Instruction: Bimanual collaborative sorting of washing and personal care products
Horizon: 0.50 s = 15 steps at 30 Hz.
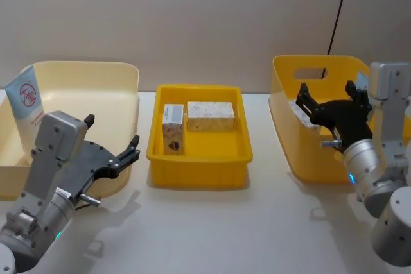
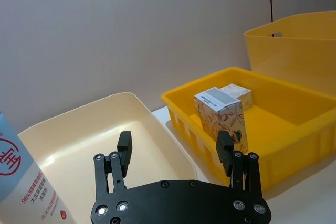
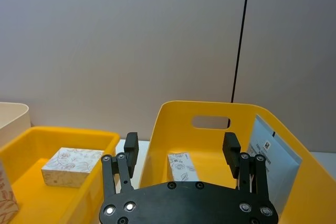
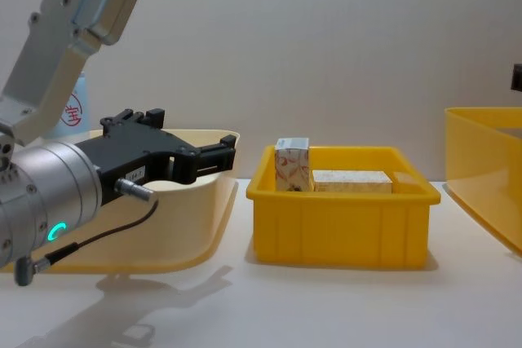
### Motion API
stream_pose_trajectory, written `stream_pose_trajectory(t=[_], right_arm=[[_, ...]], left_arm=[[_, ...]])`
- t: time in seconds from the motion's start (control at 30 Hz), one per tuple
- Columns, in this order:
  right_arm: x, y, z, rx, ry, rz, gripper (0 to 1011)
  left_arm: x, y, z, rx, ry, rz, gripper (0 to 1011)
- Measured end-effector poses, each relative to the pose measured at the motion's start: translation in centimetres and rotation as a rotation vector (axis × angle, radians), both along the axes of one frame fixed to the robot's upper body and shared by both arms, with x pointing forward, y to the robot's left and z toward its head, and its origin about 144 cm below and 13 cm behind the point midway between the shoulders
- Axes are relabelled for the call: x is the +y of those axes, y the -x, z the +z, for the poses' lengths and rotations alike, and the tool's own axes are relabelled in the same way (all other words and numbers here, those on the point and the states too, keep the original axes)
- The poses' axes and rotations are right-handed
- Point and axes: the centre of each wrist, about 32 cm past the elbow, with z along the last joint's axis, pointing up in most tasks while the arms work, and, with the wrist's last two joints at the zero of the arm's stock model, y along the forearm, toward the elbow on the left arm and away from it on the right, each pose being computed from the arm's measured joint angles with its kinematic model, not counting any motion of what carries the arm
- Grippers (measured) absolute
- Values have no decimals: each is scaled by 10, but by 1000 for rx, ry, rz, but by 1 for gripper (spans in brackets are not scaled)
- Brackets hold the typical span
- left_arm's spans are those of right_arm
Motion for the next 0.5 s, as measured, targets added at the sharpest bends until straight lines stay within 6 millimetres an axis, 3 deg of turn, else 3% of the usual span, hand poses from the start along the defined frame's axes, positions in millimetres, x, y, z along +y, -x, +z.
stream_pose_trajectory(t=[0.5], right_arm=[[5, 25, -19, 2, 7, 140, 1001]], left_arm=[[0, 0, 0, 0, 0, 0, 1002]])
